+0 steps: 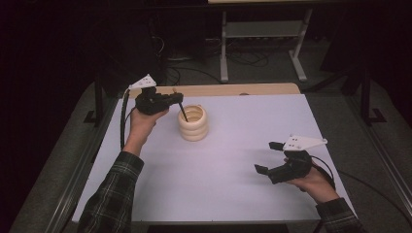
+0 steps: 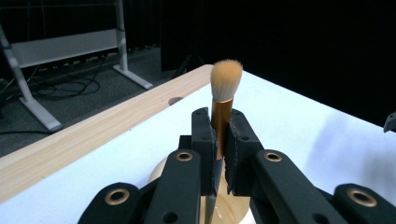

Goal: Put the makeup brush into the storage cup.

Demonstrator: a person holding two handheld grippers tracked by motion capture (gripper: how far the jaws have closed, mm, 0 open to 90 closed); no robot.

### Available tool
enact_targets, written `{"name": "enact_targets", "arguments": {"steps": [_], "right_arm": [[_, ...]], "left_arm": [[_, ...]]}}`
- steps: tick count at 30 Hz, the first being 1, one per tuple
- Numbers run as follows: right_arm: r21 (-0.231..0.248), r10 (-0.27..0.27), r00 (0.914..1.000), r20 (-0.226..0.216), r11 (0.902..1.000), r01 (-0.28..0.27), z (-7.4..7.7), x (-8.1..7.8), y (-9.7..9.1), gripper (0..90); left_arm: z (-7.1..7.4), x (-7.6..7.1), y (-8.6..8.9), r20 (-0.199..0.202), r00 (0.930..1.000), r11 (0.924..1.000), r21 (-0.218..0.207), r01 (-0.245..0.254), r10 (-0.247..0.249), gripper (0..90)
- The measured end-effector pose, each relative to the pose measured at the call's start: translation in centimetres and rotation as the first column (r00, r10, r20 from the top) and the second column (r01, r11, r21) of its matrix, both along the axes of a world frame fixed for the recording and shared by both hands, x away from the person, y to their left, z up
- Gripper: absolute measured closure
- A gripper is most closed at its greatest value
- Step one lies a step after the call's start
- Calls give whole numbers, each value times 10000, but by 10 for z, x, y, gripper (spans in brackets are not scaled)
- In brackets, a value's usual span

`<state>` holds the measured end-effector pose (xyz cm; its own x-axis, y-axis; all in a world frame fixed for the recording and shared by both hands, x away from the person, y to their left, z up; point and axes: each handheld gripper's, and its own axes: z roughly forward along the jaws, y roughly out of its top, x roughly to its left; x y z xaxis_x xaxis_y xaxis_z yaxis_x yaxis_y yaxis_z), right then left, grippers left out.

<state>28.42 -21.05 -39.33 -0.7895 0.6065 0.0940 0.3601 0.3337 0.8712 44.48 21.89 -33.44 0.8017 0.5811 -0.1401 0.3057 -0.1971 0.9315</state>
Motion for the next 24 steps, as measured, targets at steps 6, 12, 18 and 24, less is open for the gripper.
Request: {"name": "enact_targets", "arguments": {"steps": [6, 12, 18, 24], "right_arm": [[1, 9, 10000, -6, 10000, -9, 0, 0, 0, 33], [-60, 38, 10000, -54, 10000, -39, 0, 0, 1, 34], [-56, 48, 10000, -31, 10000, -48, 0, 0, 0, 34], [-63, 65, 10000, -38, 10000, -65, 0, 0, 1, 34]], "left_arm": [[-5, 1, -1, -68, 10000, 10000, 71, -53, 53, 836], [-9, 3, -2, -166, 9998, 9999, 140, -53, 55, 835], [-11, 3, -1, -188, 9997, 9998, 149, -126, 128, 833], [-11, 4, -1, -174, 9998, 9997, 223, -129, 133, 829]]}}
